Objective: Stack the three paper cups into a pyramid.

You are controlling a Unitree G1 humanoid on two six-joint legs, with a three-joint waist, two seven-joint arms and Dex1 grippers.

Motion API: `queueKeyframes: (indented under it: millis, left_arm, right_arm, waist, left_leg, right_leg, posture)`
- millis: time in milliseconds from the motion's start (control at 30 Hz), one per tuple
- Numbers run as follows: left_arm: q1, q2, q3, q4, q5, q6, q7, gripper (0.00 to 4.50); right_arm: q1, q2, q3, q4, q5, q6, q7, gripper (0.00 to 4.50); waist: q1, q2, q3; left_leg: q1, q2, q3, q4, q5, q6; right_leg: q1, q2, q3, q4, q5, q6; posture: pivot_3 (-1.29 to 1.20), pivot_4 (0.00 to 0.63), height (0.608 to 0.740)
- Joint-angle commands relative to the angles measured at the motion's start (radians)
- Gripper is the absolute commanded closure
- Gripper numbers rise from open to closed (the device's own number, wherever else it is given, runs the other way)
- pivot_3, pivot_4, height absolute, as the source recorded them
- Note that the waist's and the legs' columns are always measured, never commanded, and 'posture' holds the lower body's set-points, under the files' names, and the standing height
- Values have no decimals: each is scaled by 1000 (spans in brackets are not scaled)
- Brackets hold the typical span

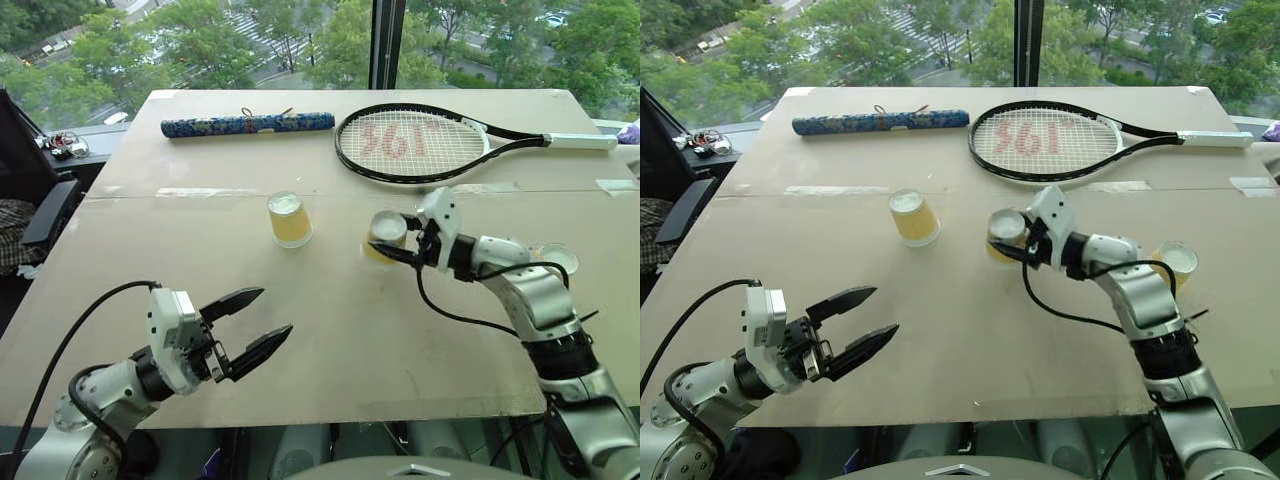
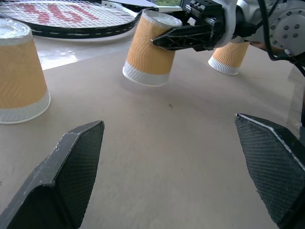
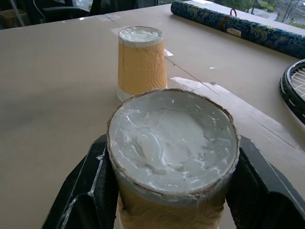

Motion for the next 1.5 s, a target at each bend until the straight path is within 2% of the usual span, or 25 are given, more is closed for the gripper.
queueKeyframes:
  millis: [33,333,533,567,600,633,667,800,967,1233,1500]
  left_arm:
    - [-14,-1,2,-5,11,-22,4,0]
    - [-45,7,-4,26,22,-20,-11,0]
    - [-65,13,-2,40,23,-16,-22,0]
    - [-66,14,-1,42,23,-15,-24,0]
    - [-67,15,0,44,24,-16,-27,0]
    - [-68,15,1,46,24,-16,-28,0]
    - [-68,14,6,50,22,-14,-24,0]
    - [-94,6,22,85,19,3,16,0]
    - [-243,41,19,222,92,16,95,0]
    - [-518,84,-83,434,177,67,107,0]
    - [-763,74,-211,646,264,36,13,0]
  right_arm:
    - [45,-38,-33,-110,12,14,-6,2283]
    - [165,-93,-95,-197,19,60,-59,2283]
    - [192,-89,-90,-144,6,62,-75,2283]
    - [195,-95,-87,-134,1,51,-66,1288]
    - [198,-96,-88,-130,-4,31,-63,840]
    - [199,-93,-95,-129,-5,12,-62,126]
    - [198,-89,-104,-137,0,-13,-56,48]
    - [189,-67,-160,-187,87,-51,-25,48]
    - [167,-96,-233,-256,231,-71,84,48]
    - [232,-223,-308,-328,363,-83,253,48]
    - [405,-309,-471,-433,447,-49,218,48]
  waist:
    - [2,0,0]
    - [4,0,0]
    - [3,0,0]
    - [4,-1,0]
    - [4,-1,0]
    - [4,0,0]
    - [4,0,0]
    - [5,0,1]
    - [8,0,1]
    - [9,-1,2]
    - [11,-3,3]
  left_leg:
    - [0,0,0,0,0,0]
    - [0,0,0,0,0,0]
    - [0,0,0,0,0,0]
    - [0,0,0,0,0,0]
    - [0,0,0,0,0,0]
    - [0,0,0,0,0,0]
    - [0,0,0,0,0,0]
    - [-1,0,0,0,0,0]
    - [0,0,-2,1,0,0]
    - [-1,-1,-2,0,0,1]
    - [-2,-1,-2,0,0,1]
  right_leg:
    - [0,0,0,0,0,0]
    - [0,1,0,-1,0,0]
    - [0,1,0,0,0,1]
    - [0,1,0,0,0,1]
    - [1,1,0,-1,0,1]
    - [1,1,0,-1,0,1]
    - [0,1,0,-1,0,1]
    - [0,1,0,-1,0,1]
    - [1,2,-2,-1,-2,3]
    - [2,1,-3,-3,2,4]
    - [2,0,-3,-4,3,4]
  posture:
    - [0,150,740]
    - [0,150,740]
    - [0,150,740]
    - [0,150,740]
    - [0,150,740]
    - [0,150,740]
    - [0,150,740]
    - [0,150,740]
    - [0,150,740]
    - [0,150,740]
    - [0,150,740]
